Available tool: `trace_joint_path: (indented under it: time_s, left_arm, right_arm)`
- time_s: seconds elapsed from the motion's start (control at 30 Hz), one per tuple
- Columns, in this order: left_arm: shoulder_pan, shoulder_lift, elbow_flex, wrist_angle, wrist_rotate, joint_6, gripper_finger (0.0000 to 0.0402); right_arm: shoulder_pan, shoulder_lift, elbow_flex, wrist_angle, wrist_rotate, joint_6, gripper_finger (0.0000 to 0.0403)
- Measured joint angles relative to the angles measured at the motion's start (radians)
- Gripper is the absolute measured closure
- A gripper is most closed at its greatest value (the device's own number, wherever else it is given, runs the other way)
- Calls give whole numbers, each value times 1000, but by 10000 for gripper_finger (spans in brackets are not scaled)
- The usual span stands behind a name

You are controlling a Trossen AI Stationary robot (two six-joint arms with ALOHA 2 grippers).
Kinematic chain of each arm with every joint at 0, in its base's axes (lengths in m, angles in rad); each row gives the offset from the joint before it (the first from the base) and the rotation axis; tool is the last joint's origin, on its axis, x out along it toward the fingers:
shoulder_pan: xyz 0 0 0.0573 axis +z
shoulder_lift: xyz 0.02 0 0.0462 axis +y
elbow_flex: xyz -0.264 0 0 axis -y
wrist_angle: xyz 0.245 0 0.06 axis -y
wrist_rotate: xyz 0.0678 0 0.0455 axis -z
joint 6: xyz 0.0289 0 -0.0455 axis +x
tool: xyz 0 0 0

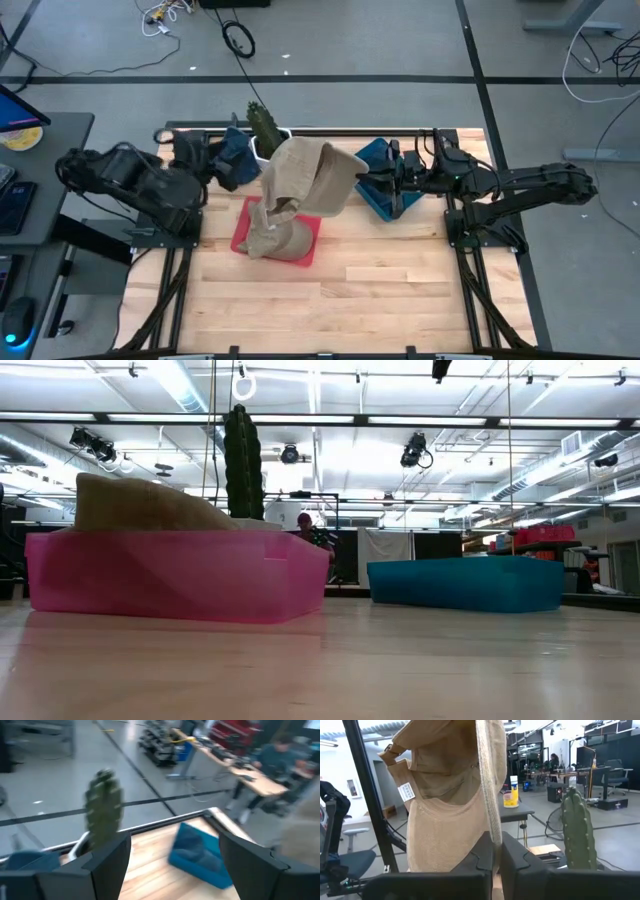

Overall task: Pick & Place hat
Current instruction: Put the brown cap into the red bin

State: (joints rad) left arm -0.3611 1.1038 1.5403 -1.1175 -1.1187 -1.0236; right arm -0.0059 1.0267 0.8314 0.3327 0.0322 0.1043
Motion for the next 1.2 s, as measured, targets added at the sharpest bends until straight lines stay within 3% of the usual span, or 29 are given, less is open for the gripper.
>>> trace_joint_path:
  time_s: [0.33, 0.63, 0.9, 1.2]
  left_arm:
    - [0, 1, 100, 459, 346, 475, 99]
    - [8, 18, 99, 520, 610, 506, 99]
    - [116, 112, 99, 514, 664, 462, 99]
    - [275, 178, 98, 526, 603, 389, 99]
  right_arm:
    - [0, 0, 0, -6, 3, -5, 396]
    - [0, 0, 0, -6, 3, -8, 396]
    - [0, 1, 0, -6, 3, -8, 396]
    - [4, 1, 0, -6, 9, -26, 396]
